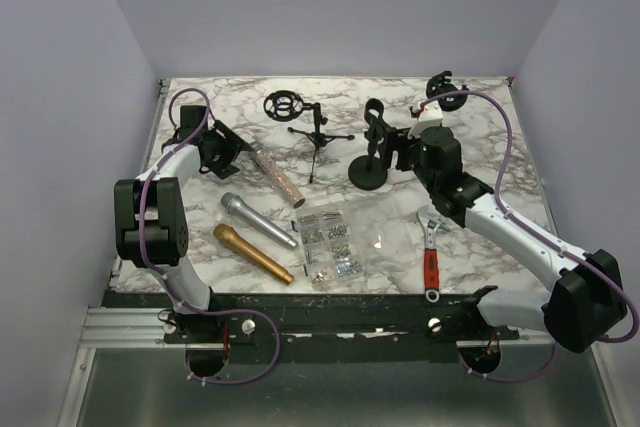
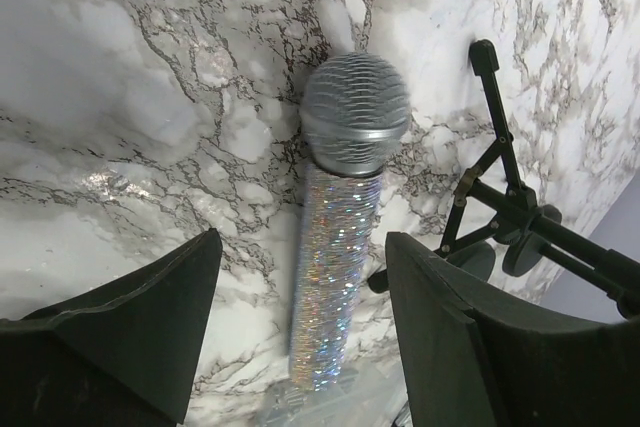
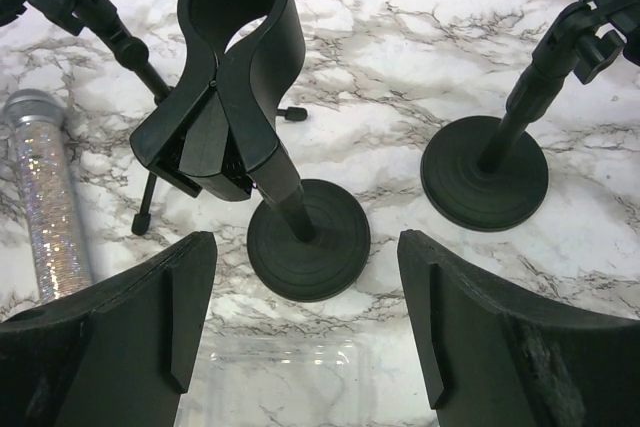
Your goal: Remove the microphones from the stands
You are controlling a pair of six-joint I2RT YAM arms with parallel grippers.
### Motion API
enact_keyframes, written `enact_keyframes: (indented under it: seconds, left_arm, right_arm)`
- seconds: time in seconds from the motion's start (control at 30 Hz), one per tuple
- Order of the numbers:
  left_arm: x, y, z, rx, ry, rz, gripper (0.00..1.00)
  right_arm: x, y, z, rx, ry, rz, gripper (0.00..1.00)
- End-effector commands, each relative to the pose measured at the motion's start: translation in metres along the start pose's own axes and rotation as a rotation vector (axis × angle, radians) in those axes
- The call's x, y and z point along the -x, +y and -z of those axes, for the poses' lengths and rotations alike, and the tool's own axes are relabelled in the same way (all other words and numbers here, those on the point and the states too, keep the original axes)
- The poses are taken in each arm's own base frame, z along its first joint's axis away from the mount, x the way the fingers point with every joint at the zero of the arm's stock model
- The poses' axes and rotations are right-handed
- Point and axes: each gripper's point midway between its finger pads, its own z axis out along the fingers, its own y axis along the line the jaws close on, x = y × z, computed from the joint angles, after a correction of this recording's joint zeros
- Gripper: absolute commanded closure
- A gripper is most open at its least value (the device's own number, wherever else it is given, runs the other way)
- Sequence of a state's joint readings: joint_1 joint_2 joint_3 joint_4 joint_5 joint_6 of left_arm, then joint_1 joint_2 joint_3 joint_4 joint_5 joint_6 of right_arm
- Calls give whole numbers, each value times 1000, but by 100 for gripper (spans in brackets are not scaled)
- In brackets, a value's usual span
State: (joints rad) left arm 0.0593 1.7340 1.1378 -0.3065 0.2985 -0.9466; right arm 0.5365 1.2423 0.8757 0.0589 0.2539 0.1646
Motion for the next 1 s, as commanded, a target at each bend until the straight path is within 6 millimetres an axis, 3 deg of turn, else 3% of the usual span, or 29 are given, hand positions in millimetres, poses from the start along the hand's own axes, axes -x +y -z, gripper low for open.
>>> enact_keyframes:
  seconds: [0.0,0.27,0.5,0.73,0.87,0.97]
  left_arm:
    - [4,6,2,25,-14,19,31]
    - [9,-11,19,-36,-50,-7,30]
    - [13,-48,54,-180,-102,-61,30]
    - [13,-86,114,-304,-237,-203,28]
    - [7,-116,163,-434,-359,-382,28]
    - [-13,-143,206,-584,-473,-528,28]
  right_arm:
    - [1,-6,5,-21,-12,-8,20]
    - [4,-6,9,-20,-24,-18,20]
    - [14,-2,14,-3,-41,-45,19]
    - [31,4,24,27,-63,-100,17]
    - [39,5,38,42,-65,-129,16]
    - [43,2,53,42,-66,-145,15]
